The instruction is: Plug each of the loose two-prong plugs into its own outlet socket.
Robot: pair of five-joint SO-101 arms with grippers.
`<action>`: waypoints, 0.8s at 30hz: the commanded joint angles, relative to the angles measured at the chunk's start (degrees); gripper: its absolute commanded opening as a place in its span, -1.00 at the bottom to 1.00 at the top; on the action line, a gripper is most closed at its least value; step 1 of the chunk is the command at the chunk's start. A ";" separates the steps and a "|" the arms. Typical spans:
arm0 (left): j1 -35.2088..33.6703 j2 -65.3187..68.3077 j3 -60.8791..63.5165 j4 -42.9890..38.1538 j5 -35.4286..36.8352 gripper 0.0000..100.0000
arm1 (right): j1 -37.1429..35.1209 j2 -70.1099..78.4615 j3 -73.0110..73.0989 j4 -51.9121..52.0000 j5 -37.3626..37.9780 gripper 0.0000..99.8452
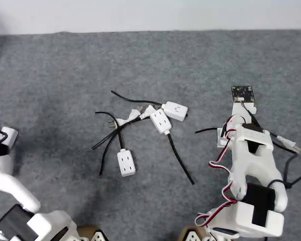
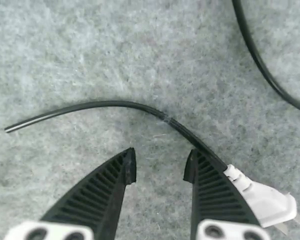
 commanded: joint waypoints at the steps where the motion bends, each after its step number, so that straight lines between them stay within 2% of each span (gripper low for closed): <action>1: -0.18 -2.73 -0.48 -3.87 0.00 -0.21 | -0.75 -0.31 -0.70 -1.01 0.00 -0.65; 4: 0.35 -2.64 -0.31 -4.48 0.09 -0.21 | -0.75 -0.31 -0.70 -1.01 0.00 -0.65; 6: 2.99 -3.08 0.31 -1.32 -0.18 -0.21 | -0.75 -0.31 -0.70 -1.01 0.00 -0.65; 8: 8.44 -3.25 0.57 6.07 -0.53 -0.21 | -0.84 -0.31 -0.70 -1.01 0.00 -0.65; 12: 24.79 -3.25 0.22 20.48 0.62 -0.21 | -0.84 -0.31 -0.70 -1.01 0.00 -0.65; 15: 34.99 -3.16 0.22 20.66 13.45 -0.21 | -0.84 -0.22 -0.70 -1.01 0.00 -0.65; 19: 44.92 -2.81 1.89 18.11 31.74 -0.21 | -0.84 -0.22 -0.70 -1.01 0.00 -0.65; 24: 58.55 -3.16 7.52 15.65 43.96 -0.21 | -0.84 -0.22 -0.70 -1.01 0.00 -0.65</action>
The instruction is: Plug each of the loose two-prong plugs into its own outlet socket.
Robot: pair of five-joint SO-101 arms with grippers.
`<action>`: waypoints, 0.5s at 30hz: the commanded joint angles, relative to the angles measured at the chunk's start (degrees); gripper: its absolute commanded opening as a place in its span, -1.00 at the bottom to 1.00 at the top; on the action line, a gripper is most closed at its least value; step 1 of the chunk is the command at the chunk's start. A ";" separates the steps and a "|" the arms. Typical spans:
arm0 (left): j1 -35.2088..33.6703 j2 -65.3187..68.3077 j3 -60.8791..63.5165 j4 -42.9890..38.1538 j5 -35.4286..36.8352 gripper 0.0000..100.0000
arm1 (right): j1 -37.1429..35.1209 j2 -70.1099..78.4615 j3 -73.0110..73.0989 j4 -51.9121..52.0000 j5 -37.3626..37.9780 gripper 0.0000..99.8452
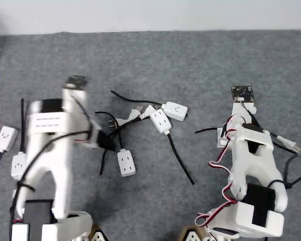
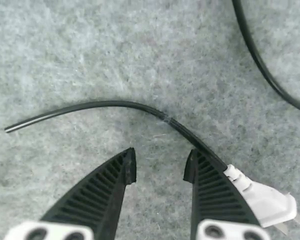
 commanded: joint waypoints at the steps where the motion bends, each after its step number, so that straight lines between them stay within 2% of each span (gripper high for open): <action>1: 12.13 -2.11 3.65 -5.54 11.52 -0.21 | -0.84 -0.22 -0.70 -1.01 0.00 -0.65; 4: 15.56 -1.76 6.55 -10.90 16.79 -0.21 | -0.84 -0.22 -0.70 -1.01 0.00 -0.65; 8: 16.62 -1.67 8.66 -14.24 20.48 -0.21 | -0.84 -0.22 -0.70 -1.01 0.00 -0.65; 15: 16.62 -1.58 15.16 -15.47 21.36 -0.21 | -0.84 -0.22 -0.70 -1.01 0.00 -0.65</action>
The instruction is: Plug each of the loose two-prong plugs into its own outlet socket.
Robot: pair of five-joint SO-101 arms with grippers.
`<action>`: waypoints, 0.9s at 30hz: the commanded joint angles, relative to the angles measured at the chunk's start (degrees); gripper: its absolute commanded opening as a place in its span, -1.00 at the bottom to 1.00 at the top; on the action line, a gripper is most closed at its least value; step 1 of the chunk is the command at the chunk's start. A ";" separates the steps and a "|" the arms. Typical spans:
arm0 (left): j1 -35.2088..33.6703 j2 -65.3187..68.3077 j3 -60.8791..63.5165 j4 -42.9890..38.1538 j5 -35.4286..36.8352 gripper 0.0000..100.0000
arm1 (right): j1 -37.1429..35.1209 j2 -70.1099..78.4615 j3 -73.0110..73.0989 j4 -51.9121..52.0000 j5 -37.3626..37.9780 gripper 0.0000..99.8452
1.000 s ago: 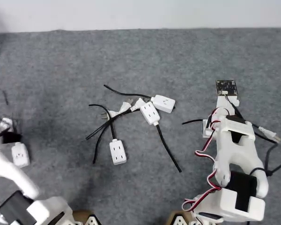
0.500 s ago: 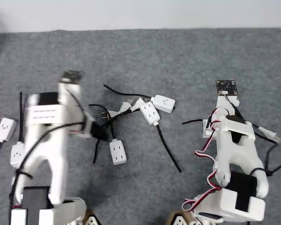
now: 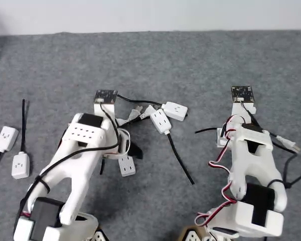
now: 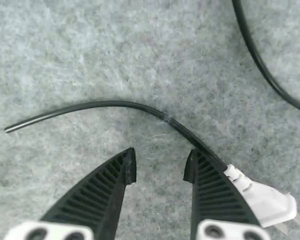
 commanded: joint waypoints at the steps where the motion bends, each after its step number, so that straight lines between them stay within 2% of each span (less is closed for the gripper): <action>1: 0.62 -1.49 3.38 -3.69 0.88 -0.21 | -0.84 -0.22 -0.70 -1.01 0.00 -0.65; 9: 0.70 -1.49 11.21 -18.37 0.88 -0.21 | -0.84 -0.22 -0.70 -1.01 0.00 -0.65; 16: 0.70 -1.49 12.44 -19.25 0.97 -0.22 | -0.84 -0.22 -0.70 -1.01 0.00 -0.65; 24: 0.79 -1.49 12.79 -19.60 0.88 -0.72 | -0.84 -0.22 -0.70 -1.01 0.00 -0.65; 27: 0.79 -1.49 12.79 -19.69 0.70 -0.77 | -0.84 -0.22 -0.70 -1.01 0.00 -0.65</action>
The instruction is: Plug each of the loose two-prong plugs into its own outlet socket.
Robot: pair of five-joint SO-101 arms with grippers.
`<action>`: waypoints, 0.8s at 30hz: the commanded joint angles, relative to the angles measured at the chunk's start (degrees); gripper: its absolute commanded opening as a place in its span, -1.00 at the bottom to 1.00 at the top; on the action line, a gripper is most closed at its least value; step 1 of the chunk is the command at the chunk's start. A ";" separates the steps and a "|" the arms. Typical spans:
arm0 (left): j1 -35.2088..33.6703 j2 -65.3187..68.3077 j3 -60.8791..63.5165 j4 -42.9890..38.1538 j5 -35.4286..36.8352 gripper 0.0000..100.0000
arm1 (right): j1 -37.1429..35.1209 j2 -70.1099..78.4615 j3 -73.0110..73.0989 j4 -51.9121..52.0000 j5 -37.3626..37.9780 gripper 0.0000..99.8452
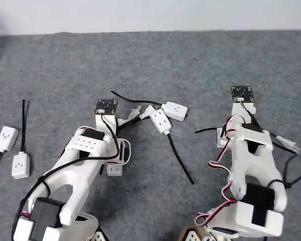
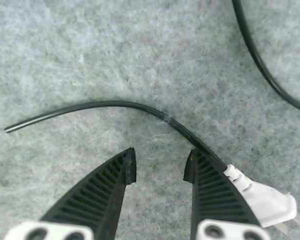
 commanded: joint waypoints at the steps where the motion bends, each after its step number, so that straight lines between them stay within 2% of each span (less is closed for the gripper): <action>1: 0.44 -1.49 -0.31 -0.97 0.26 -0.77 | -0.84 -0.22 -0.70 -1.01 0.00 -0.65; 7: -0.09 -1.85 -0.40 -0.53 -0.35 -0.85 | -0.84 -0.22 -0.70 -1.01 0.00 -0.65; 9: -0.09 -2.37 -2.07 1.23 -5.01 -0.97 | -0.84 -0.22 -0.70 -1.01 0.00 -0.65; 11: -0.09 -3.43 -6.37 7.30 -11.08 -0.97 | -0.84 -0.22 -0.70 -1.01 0.00 -0.65; 15: -1.05 -7.38 -17.89 24.35 -19.52 -0.97 | -0.84 -0.22 -0.70 -1.01 0.00 -0.65; 19: -7.82 -11.78 -28.62 35.16 -23.30 -0.97 | -0.84 -0.22 -0.70 -1.01 0.00 -0.65; 24: -23.91 -14.07 -36.88 37.27 -29.36 -0.97 | -0.84 -0.22 -0.70 -1.01 0.00 -0.65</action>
